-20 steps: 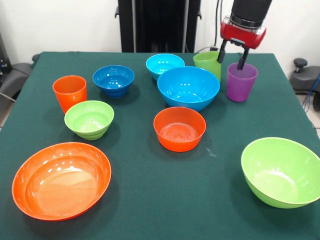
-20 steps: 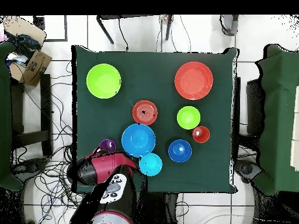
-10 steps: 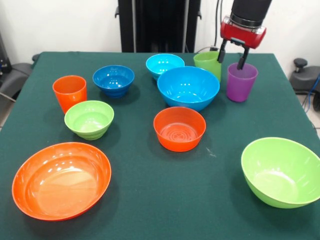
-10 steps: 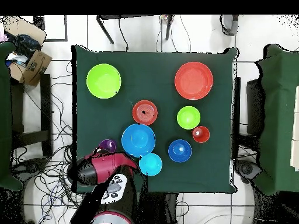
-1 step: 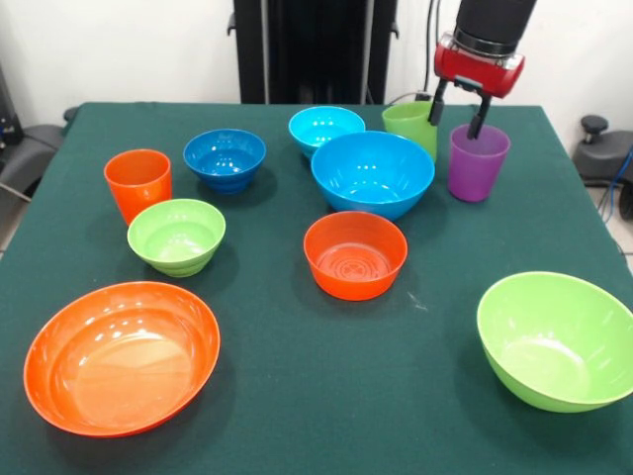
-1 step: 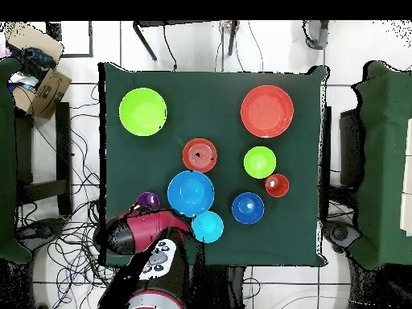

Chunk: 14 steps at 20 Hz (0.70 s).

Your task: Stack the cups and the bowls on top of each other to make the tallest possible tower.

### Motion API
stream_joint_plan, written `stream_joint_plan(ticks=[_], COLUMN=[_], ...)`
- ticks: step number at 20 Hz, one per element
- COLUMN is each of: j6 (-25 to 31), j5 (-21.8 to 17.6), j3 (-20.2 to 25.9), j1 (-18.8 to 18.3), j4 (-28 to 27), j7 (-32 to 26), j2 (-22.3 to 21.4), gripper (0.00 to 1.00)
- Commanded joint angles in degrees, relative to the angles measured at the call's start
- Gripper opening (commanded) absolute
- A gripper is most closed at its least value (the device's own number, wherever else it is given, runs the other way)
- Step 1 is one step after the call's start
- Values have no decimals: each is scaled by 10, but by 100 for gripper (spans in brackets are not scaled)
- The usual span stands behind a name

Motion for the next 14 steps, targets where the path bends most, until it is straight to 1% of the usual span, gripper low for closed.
stream_joint_plan(ticks=[1,5,14], j6=[-37,-47,-51], j5=[12,14,21], j3=[31,26,27], j1=[5,15,16], j4=[-27,-29,-42], j7=[57,63,63], j2=[36,44,52], gripper=[100,100,100])
